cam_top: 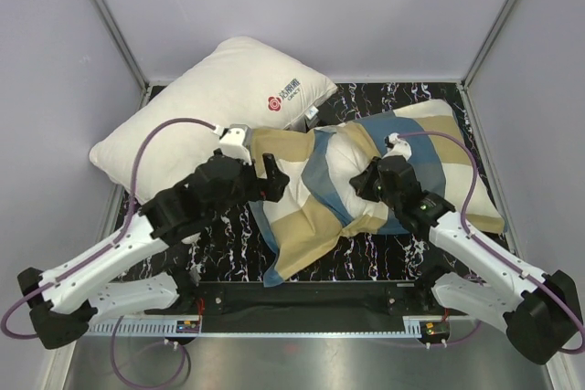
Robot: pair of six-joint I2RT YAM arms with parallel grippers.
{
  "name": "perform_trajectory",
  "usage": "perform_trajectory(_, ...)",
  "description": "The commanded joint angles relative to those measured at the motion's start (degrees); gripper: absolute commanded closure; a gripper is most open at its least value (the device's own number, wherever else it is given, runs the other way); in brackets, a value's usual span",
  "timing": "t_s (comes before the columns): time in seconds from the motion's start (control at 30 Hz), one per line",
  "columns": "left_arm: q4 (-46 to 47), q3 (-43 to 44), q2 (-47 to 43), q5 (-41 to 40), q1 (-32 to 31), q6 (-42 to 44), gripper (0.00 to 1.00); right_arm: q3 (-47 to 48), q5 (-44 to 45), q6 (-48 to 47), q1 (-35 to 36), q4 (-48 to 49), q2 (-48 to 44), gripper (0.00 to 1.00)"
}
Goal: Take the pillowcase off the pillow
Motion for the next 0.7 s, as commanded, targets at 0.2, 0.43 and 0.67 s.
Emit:
perform_trajectory(0.2,7.2,-5.2,-0.4,0.2,-12.4,-12.9,0.01,-0.2,3.2,-0.5,-0.6,3.5,6.1,1.00)
perform_trajectory(0.43,11.4,-3.4,10.1,0.5,-15.9,-12.7,0.01,-0.4,1.8,-0.6,-0.6,4.5,7.5,1.00)
perform_trajectory(0.67,10.1,-2.4,10.2,-2.6,-15.8,-11.6,0.89,-0.7,4.1,-1.5,-0.8,2.6,6.2,1.00)
